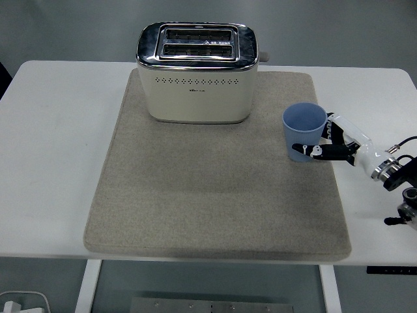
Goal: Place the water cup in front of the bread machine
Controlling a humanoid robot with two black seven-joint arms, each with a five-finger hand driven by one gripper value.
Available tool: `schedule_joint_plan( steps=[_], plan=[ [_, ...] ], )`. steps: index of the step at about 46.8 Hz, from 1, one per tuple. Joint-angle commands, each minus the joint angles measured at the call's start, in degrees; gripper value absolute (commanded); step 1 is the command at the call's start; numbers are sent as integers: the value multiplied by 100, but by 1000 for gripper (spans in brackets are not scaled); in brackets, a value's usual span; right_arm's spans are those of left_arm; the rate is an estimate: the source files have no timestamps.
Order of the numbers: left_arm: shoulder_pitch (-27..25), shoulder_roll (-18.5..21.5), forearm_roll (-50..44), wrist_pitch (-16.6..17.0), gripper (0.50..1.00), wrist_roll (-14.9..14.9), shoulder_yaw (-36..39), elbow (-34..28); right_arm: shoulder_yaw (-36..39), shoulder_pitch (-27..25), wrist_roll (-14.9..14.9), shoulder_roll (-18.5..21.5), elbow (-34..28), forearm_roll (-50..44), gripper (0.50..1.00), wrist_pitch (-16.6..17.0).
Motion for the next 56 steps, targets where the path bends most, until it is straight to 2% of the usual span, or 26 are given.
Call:
schedule_joint_plan(
  steps=[1,9,21,37,45,56],
  plan=[
    [0,0,0,0,1000,0,1,0,19,45,-98,-17,195,19,500,0],
    [0,0,0,0,1000,0,1,0,28,54,-159,150,372,19,500,-44],
    [0,0,0,0,1000,0,1,0,-25,317,-274,1116,249,19,500,-361],
    [0,0,0,0,1000,0,1,0,-69,537,-309,2171,-322,-51,500,-378],
    [0,0,0,0,1000,0,1,0,-166,625,-309,2689,-893,-86,500,-361],
    [0,0,0,0,1000,0,1,0,-174,792,-300,3006,-1289,-95,500,-326]
  ],
)
